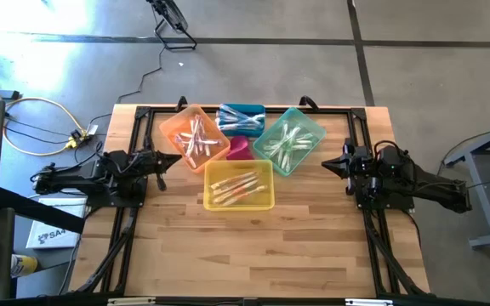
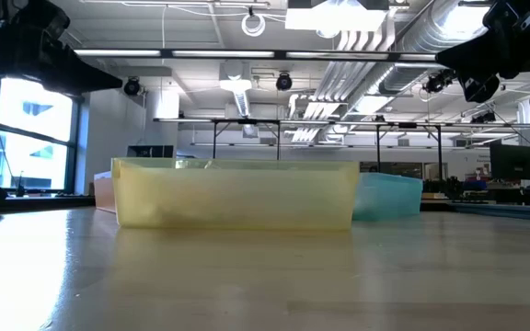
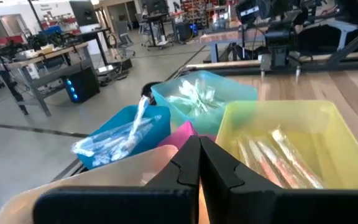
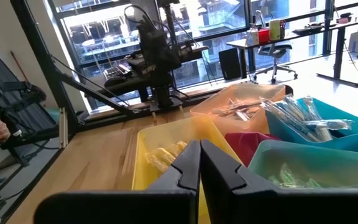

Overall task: Pick & Place Toothbrushes
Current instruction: Return to Home Position

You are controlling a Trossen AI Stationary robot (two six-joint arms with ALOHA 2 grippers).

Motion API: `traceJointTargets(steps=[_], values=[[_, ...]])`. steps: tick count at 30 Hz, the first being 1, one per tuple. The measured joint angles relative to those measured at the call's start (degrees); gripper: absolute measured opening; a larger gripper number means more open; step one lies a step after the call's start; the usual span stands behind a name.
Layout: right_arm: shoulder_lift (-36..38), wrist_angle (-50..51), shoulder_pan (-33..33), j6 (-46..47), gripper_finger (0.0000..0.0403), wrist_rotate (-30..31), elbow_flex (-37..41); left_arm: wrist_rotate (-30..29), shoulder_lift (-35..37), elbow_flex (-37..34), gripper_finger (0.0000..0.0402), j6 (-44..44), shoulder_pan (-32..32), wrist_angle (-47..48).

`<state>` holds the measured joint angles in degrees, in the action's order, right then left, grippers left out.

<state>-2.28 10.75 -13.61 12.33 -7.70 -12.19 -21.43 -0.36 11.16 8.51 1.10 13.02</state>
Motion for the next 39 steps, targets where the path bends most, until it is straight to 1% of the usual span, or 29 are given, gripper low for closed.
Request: traceJointTargets(steps=[2, 6, 9, 15, 22, 31, 34, 36, 38, 39], values=[[0.01, -0.20, 0.01, 0.05, 0.0004, -0.22, 0.00, 1.78, 0.00, -1.80, 0.0000, 0.08, 0.02, -3.34], [0.02, -0.65, 0.00, 0.07, 0.0004, -0.22, 0.00, 8.91, 0.01, -6.55, 0.0000, 2.30, 0.02, -11.38], [0.02, -0.68, 0.01, 0.09, 0.0004, -0.22, 0.00, 12.42, 0.00, -7.76, 0.0000, 2.79, 0.00, -14.07], [0.02, -0.73, 0.01, 0.09, 0.0004, -0.22, 0.00, 14.80, -0.01, -8.09, 0.0000, -0.08, 0.02, -11.58], [0.00, -0.68, 0.00, 0.09, 0.0004, -0.22, 0.00, 20.91, 0.00, -7.80, 0.0000, -1.94, 0.00, -8.18], [0.24, 0.11, -0.01, 1.78, 0.0004, -0.42, -0.39, 21.74, 0.00, -7.80, 0.0000, -0.88, 0.00, -7.48], [1.77, 3.02, -0.01, 1.28, 0.0004, -3.41, -2.43, 21.78, 0.00, -7.82, 0.0000, -0.60, 0.00, -7.40], [1.86, 3.52, 0.01, 1.17, 0.0004, -4.21, -2.86, 21.81, 0.00, -7.85, 0.0000, -0.30, 0.00, -7.34], [1.86, 4.42, 0.01, 0.20, 0.0004, -3.31, -3.12, 21.88, 0.00, -7.87, 0.0000, -0.30, 0.00, -7.26], [1.86, 4.24, 0.01, -0.52, 0.0004, -1.81, -3.36, 21.90, 0.00, -7.87, 0.0000, -0.28, 0.00, -7.26]])
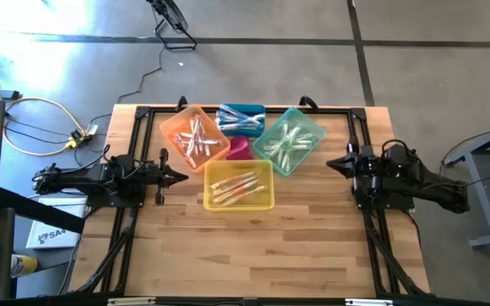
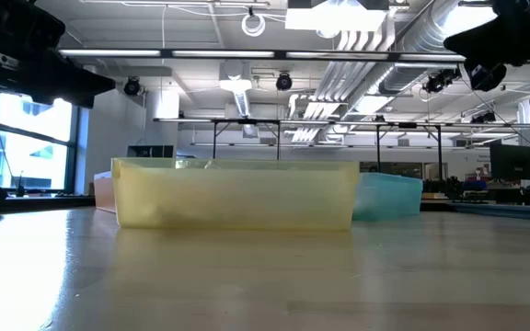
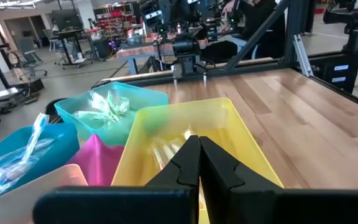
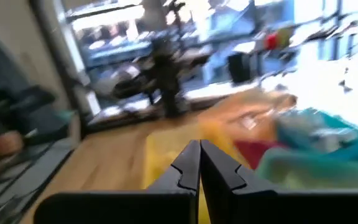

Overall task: Pick & Place Toothbrushes
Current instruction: Return to Home Position

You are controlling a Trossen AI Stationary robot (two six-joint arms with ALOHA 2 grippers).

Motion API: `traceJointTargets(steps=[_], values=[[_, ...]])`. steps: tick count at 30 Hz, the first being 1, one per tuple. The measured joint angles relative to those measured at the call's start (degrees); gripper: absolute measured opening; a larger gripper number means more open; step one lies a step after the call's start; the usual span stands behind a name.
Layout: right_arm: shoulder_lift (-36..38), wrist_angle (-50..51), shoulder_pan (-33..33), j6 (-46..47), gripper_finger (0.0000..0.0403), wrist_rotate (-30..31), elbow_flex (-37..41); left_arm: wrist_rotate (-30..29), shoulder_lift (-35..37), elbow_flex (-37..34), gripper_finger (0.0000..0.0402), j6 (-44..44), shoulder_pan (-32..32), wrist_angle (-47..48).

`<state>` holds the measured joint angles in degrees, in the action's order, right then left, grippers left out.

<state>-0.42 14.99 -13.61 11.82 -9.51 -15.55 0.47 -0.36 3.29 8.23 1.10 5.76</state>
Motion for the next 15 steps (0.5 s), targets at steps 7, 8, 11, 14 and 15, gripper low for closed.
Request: traceJointTargets(steps=[7, 8, 11, 14, 15], values=[[0.02, 1.33, 0.00, -2.12, 0.0004, 15.75, -0.05, 0.06, 0.00, -0.09, 0.0000, -0.28, 0.00, 0.02], [0.02, 1.56, 0.00, -2.14, 0.0004, 16.29, -0.04, 0.06, 0.00, -0.09, 0.0000, -0.51, 0.00, 0.02], [0.04, 0.62, 0.02, -2.06, 0.0004, 16.72, 0.15, 0.06, -0.02, -0.11, 0.0000, -0.53, 0.00, 0.02], [0.04, 0.35, 0.11, -1.67, 0.0004, 16.47, 0.58, 0.06, -0.02, -0.13, 0.0000, -0.53, 0.00, 0.02], [0.04, 0.35, 0.11, -1.36, 0.0004, 16.44, 0.61, 0.06, -0.02, -0.13, 0.0000, -0.54, 0.00, 0.02]])
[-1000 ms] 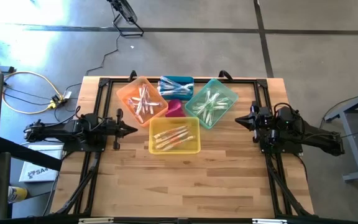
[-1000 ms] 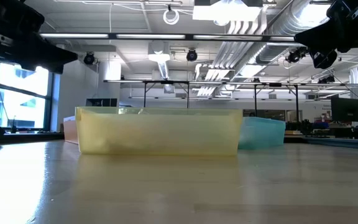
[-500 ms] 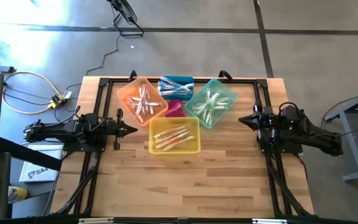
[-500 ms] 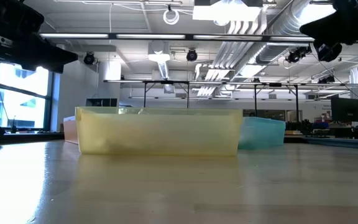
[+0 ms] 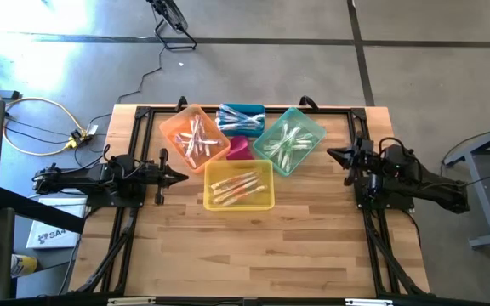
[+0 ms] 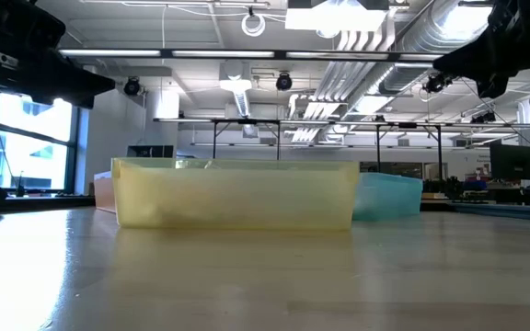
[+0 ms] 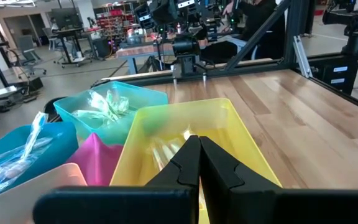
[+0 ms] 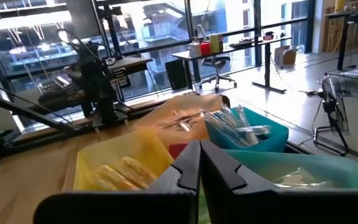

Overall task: Pick & Place Toothbrushes
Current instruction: Return to Home Position

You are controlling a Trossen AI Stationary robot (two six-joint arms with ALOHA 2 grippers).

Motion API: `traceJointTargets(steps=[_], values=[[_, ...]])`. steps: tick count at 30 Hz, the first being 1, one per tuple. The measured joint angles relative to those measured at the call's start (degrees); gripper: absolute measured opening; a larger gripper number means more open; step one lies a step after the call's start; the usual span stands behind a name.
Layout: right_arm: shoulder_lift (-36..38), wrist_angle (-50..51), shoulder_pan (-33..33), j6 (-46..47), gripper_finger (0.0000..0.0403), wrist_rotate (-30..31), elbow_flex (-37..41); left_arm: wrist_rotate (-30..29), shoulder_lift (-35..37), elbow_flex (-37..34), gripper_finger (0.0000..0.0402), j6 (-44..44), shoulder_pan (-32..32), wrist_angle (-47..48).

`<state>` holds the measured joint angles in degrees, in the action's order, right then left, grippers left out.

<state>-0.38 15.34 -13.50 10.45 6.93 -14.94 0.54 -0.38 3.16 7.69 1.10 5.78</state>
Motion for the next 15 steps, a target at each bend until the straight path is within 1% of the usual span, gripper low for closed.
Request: traceJointTargets(steps=[4, 7, 11, 15], values=[[0.00, -0.12, 0.00, 0.49, 0.0004, -2.87, 0.00, 0.00, 0.00, 0.00, 0.0000, -0.03, 0.00, 0.00], [0.00, -0.72, 0.00, 1.74, 0.0004, -2.98, 0.45, 0.00, 0.00, -0.02, 0.0000, -0.03, 0.00, 0.00], [0.00, -3.43, 0.00, 1.83, 0.0004, -4.52, 4.64, 0.00, -0.02, -0.02, 0.0000, -0.03, 0.00, 0.00], [0.02, -9.98, 0.00, 1.53, 0.0004, -4.25, 9.87, 0.00, -0.02, -0.02, 0.0000, -0.14, 0.00, 0.00]])
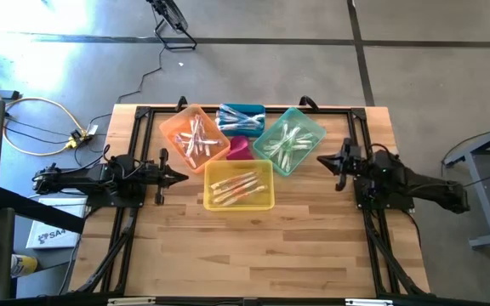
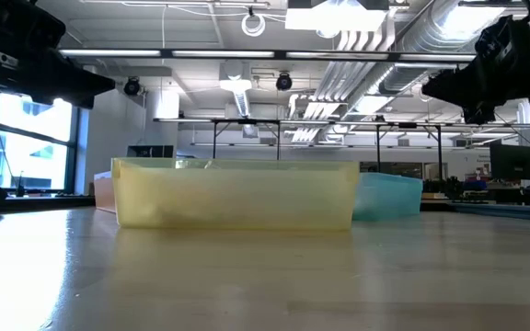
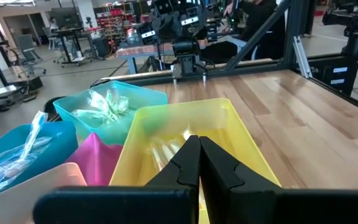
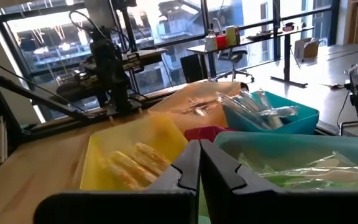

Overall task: Pick & Place Toothbrushes
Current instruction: Return to Home Position

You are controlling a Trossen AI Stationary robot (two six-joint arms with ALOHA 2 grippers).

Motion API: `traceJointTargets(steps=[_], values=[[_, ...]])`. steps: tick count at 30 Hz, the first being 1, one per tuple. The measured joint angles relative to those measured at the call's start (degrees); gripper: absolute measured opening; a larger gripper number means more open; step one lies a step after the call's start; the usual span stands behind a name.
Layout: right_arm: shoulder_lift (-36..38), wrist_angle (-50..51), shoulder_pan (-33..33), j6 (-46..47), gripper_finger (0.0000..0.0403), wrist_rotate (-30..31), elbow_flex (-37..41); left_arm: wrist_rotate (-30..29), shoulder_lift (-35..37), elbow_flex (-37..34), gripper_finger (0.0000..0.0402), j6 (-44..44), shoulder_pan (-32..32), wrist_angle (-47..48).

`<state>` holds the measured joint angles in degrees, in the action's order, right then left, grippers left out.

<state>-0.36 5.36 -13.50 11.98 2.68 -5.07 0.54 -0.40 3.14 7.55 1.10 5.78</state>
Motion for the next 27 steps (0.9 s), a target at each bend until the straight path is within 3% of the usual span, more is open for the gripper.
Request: traceJointTargets(steps=[5, 27], values=[[0.00, -7.27, 0.00, -1.71, 0.0004, -0.04, 4.53, 0.00, 0.00, -0.02, 0.0000, -0.29, 0.00, 0.00], [-0.96, -6.99, 0.00, -3.21, 0.0004, -0.11, 4.60, -1.04, 0.00, -0.23, 0.0000, -0.33, 0.00, -2.15]])
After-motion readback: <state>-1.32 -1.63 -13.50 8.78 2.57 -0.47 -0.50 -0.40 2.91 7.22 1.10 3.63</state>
